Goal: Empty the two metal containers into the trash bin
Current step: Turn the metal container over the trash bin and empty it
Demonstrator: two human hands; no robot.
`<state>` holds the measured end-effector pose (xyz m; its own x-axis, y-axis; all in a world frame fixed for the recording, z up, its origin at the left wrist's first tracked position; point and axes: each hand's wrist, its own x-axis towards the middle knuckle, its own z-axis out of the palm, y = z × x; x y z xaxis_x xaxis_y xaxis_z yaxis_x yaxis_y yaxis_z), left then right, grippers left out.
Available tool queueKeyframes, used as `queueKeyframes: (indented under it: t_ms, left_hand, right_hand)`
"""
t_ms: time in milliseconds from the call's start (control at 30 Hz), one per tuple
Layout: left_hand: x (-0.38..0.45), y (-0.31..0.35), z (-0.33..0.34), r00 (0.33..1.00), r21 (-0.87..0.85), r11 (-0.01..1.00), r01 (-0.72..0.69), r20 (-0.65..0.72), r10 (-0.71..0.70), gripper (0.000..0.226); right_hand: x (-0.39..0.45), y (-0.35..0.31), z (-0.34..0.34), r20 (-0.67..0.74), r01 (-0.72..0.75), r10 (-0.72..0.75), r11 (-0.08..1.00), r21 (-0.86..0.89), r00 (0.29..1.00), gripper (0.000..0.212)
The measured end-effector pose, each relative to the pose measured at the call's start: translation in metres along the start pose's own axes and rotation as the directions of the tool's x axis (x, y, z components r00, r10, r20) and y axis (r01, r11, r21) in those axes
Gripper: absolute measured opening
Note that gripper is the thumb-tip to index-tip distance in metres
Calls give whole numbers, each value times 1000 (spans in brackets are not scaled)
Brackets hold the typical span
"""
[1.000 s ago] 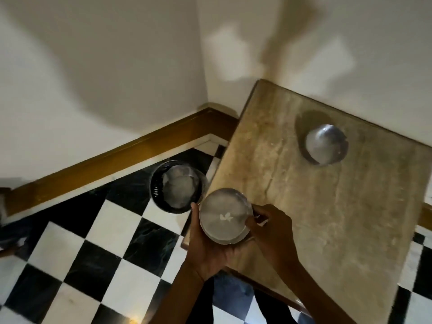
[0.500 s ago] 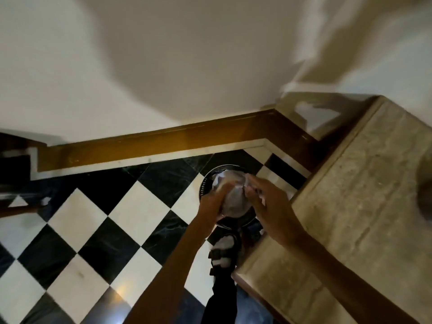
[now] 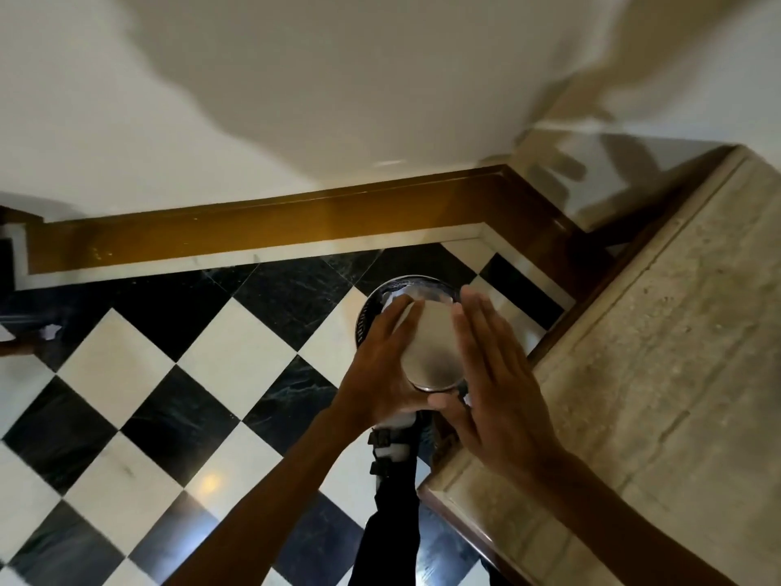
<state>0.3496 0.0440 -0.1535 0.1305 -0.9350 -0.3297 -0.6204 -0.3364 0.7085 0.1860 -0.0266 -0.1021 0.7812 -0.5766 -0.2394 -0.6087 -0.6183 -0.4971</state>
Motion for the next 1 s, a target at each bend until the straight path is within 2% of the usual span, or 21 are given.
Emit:
queueKeyframes:
  t_ms: [100,133,233,267,367,467,500,600,633,700,733,767,800,833,867,933,967,1000]
  left_hand:
    - [2,0,1,1000,27,1000,-14,11,14,129]
    - [3,0,2,1000,34,999,-11,22,10,130]
    - [1,1,0,1000,33,999,-16,-18,17,128]
    - [1,2,0,999,33,999,-25,-37,26,128]
    - [2,8,2,998,10,1000,-12,-59,13,128]
    - [2,9,1,994,4,999,-48,-103,48,121]
    - [1,8,1,993,8,999,-53,-103,53,120]
    - [3,3,-1,996,29,999,-33,-85,35,126]
    - [4,4,2,995,32,998,-47,-87,49,125]
    - [3,5,4,990,28,997,-75,-115,78,118]
    - [4,6,4,989,18,997,-78,-126,80,117]
    - [6,6,4,989,13,997,-73,-126,74,118]
    - [7,7,4,992,20,998,-62,-112,64,120]
    - [8,8,5,994,31,998,-51,-93,53,121]
    - [9,8,5,996,39,998,-46,-77,49,120]
    - [7,7,6,995,38,999,-36,-96,39,118]
    - [7,7,4,991,39,998,-43,-122,47,117]
    - [10,7,4,989,39,998,-48,-137,53,116]
  right_hand:
    - [-1,3,3,229,113,-83,986,-119,970,96]
    - [-1,4,2,238,105,-72,986,-127,969,97]
    - [3,2,-6,24,10,-9,999,-47,1000,88]
    - [5,3,-7,24,23,-22,997,-76,999,88]
    - [4,10,-7,250,152,-104,972,-181,963,95]
    - [8,9,-13,93,81,-72,992,-97,993,93]
    - [6,9,-13,88,75,-67,992,-97,994,94]
    - [4,7,-7,262,166,-117,971,-175,958,98]
    - [1,6,-9,229,133,-96,979,-152,969,96]
    - [-2,-1,-14,61,32,-30,999,-28,998,92]
    - [-2,-3,-16,1,20,-20,1000,-21,1000,91]
    - [-2,-3,-15,6,45,-45,997,-66,999,92]
    - [-3,-2,-14,76,91,-83,990,-110,994,94]
    - [-4,1,-13,159,109,-91,988,-110,983,94]
    - [-4,4,-13,176,80,-65,993,-83,982,93]
    - [0,6,-17,43,-40,39,998,40,998,85]
    - [1,6,-17,-16,-68,69,996,62,998,83]
    - [4,6,-17,-9,-51,51,999,17,999,84]
